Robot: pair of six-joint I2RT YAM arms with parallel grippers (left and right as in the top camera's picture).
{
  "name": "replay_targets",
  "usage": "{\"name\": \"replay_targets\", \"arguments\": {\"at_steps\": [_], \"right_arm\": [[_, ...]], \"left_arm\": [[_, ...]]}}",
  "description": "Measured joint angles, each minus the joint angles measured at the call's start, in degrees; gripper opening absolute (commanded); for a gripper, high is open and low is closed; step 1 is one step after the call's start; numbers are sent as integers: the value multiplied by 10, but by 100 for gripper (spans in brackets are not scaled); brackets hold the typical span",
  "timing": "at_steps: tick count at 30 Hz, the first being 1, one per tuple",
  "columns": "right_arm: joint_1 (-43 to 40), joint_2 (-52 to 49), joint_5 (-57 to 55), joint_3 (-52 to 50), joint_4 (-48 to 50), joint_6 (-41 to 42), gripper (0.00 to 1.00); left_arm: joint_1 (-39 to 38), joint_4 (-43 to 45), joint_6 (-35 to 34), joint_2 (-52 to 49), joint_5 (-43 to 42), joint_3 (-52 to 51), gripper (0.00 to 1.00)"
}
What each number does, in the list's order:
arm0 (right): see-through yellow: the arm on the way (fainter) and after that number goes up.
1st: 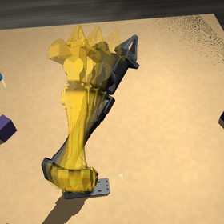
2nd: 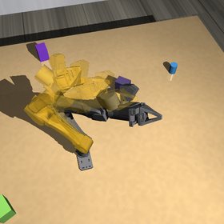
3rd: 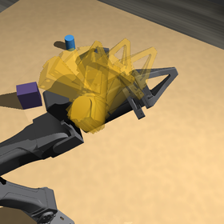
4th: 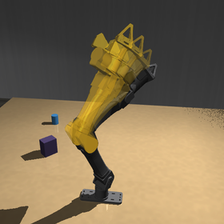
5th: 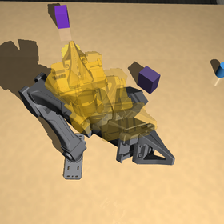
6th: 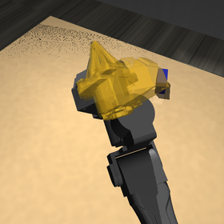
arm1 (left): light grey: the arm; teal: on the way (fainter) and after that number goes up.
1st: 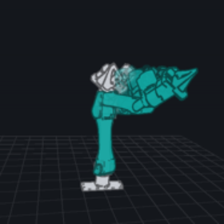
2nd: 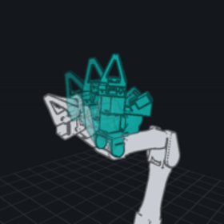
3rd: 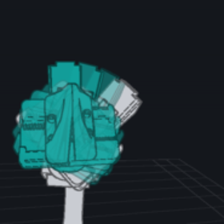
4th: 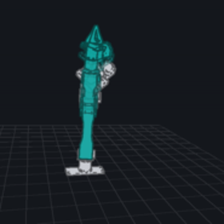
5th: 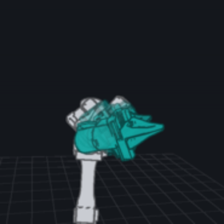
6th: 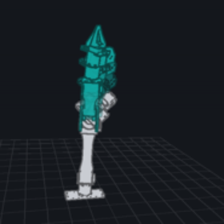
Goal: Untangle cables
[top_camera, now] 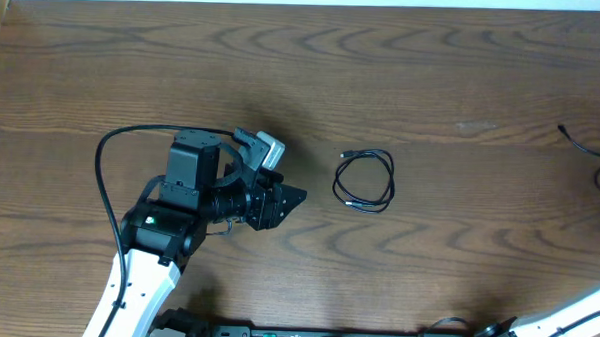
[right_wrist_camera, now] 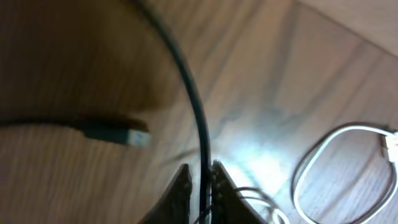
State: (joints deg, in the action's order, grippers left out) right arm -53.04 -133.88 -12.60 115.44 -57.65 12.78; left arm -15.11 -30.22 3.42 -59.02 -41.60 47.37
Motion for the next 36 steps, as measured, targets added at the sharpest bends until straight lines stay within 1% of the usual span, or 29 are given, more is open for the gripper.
{"name": "replay_targets", "arguments": {"at_steps": [6, 13, 18, 27, 36], "right_arm": [[10, 0, -3, 0, -16, 22, 2], [8, 0, -44, 0, -33, 37, 1], [4, 0, -60, 0, -50, 66, 1], [-37, 0, -112, 0, -80, 101, 1], [-82, 0, -115, 0, -82, 118, 1]], "left_arm": [[0, 1, 0, 0, 0, 0, 60], [0, 5, 0, 0, 0, 0, 60], [0, 7, 0, 0, 0, 0, 60], [0, 15, 0, 0, 0, 0, 60], [0, 22, 0, -2, 0, 0, 60]]}}
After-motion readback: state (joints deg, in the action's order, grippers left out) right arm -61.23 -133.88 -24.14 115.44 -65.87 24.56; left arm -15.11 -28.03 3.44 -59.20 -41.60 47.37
